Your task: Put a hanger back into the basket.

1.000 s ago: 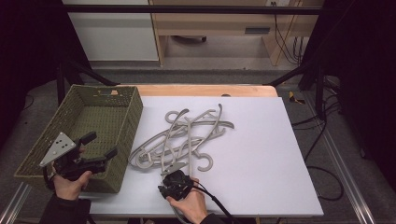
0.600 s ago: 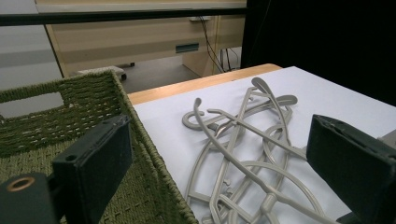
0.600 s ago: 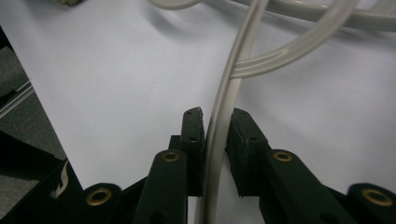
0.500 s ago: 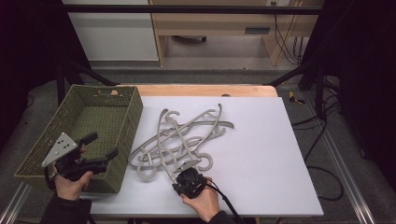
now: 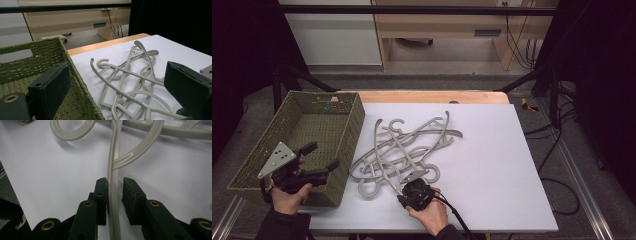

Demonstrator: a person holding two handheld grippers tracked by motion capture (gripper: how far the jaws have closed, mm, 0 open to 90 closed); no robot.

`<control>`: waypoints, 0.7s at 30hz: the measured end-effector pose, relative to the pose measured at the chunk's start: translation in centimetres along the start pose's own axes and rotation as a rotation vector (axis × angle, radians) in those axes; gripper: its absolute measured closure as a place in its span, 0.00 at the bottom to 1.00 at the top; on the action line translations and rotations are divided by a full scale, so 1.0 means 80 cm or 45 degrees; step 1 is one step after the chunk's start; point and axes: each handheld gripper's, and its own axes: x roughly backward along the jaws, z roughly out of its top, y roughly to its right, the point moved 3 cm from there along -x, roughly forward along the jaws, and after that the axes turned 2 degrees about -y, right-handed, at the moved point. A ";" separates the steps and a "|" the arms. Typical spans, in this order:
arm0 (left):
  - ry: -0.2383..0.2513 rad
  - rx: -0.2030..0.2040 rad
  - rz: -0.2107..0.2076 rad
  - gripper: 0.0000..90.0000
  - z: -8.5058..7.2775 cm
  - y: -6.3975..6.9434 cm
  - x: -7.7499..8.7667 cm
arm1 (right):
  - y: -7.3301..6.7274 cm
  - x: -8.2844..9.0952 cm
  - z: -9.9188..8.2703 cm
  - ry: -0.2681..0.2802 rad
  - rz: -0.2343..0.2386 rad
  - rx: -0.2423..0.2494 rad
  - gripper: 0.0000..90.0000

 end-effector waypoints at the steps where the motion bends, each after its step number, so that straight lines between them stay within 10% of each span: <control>1: 0.000 0.000 0.000 0.08 0.000 0.000 0.000 | 0.001 0.000 0.000 0.001 -0.001 0.012 0.83; 21: 0.005 -0.014 -0.012 0.08 0.002 0.004 0.001 | 0.021 0.036 0.011 0.004 0.054 0.044 0.91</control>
